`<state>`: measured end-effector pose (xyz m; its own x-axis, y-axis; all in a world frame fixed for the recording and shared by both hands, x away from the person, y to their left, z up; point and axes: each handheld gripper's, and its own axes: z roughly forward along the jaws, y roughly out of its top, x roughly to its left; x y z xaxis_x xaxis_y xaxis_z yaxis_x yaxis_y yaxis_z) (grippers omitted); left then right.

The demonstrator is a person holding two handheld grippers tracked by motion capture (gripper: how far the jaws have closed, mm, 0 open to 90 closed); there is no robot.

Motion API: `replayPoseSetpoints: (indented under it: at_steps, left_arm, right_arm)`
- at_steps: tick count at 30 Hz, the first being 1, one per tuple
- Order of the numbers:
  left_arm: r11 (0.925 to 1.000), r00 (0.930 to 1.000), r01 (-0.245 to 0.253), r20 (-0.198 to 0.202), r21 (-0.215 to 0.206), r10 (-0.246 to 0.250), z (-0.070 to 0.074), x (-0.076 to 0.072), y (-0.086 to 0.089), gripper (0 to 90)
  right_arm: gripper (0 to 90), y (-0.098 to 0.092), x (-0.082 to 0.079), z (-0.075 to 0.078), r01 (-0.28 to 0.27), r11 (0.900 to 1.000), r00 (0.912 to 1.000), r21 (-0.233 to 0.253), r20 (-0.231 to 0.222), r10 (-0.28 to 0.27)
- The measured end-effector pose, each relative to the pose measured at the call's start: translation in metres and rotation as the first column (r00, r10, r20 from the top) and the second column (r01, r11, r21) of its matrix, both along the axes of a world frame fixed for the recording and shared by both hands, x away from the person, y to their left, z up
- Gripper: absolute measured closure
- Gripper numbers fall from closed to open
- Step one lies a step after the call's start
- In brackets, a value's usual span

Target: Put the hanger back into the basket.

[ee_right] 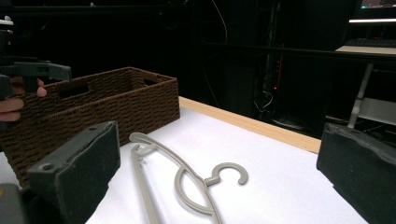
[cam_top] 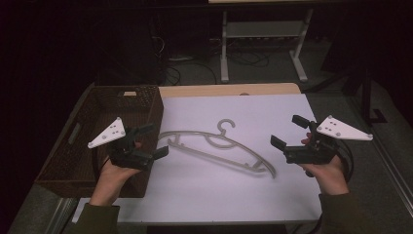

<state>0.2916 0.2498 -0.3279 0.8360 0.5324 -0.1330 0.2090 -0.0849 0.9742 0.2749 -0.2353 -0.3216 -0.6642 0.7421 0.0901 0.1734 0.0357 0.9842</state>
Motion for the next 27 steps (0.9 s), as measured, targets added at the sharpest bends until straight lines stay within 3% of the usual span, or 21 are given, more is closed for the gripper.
replayPoseSetpoints:
  at_steps: [2,5,10,14,15,16,19,24,25,27]
  left_arm:
    - [0.9999,0.9999,0.008,-0.011,0.008,-0.008,0.0,0.0,-0.004,0.0]
    - [0.9973,0.9989,0.036,-0.031,0.063,-0.034,0.0,-0.001,-0.015,0.0]
    - [0.9913,0.9964,0.059,-0.067,0.118,-0.051,-0.003,-0.002,-0.027,0.0]
    - [0.9833,0.993,0.081,-0.099,0.163,-0.065,-0.008,-0.004,-0.038,0.0]
    - [0.9771,0.9915,0.09,-0.11,0.193,-0.069,-0.012,-0.004,-0.043,0.0]
    - [0.9771,0.9915,0.09,-0.11,0.193,-0.069,-0.012,-0.004,-0.043,0.0]
    - [0.9681,0.9873,0.107,-0.139,0.226,-0.077,-0.021,-0.004,-0.051,0.0]
    - [0.9541,0.9809,0.129,-0.176,0.27,-0.083,-0.034,-0.004,-0.058,0.0]
    - [0.9541,0.9809,0.129,-0.176,0.27,-0.083,-0.034,-0.004,-0.058,0.0]
    - [0.9481,0.9787,0.141,-0.184,0.285,-0.091,-0.042,-0.006,-0.064,0.0]
  right_arm:
    - [0.0,0.0,0.0,0.0,-0.001,1.0,1.0,-0.001,-0.002,0.001]
    - [0.0,0.001,0.003,-0.001,-0.008,1.0,0.9999,-0.015,-0.013,0.008]
    - [0.0,0.007,0.007,-0.005,-0.034,0.997,0.9984,-0.069,-0.047,0.031]
    - [0.0,0.012,0.011,-0.009,-0.05,0.993,0.9959,-0.106,-0.081,0.041]
    - [0.0,0.014,0.012,-0.01,-0.055,0.991,0.995,-0.121,-0.089,0.044]
    - [0.0,0.014,0.012,-0.01,-0.055,0.991,0.995,-0.121,-0.089,0.044]
    - [0.0,0.021,0.018,-0.015,-0.087,0.982,0.9899,-0.168,-0.126,0.066]
    - [0.4,0.03,0.027,-0.023,-0.121,0.971,0.9789,-0.206,-0.187,0.082]
    - [0.4,0.03,0.027,-0.023,-0.121,0.971,0.9789,-0.206,-0.187,0.082]
    - [8.5,0.035,0.033,-0.029,-0.153,0.963,0.9689,-0.22,-0.225,0.103]
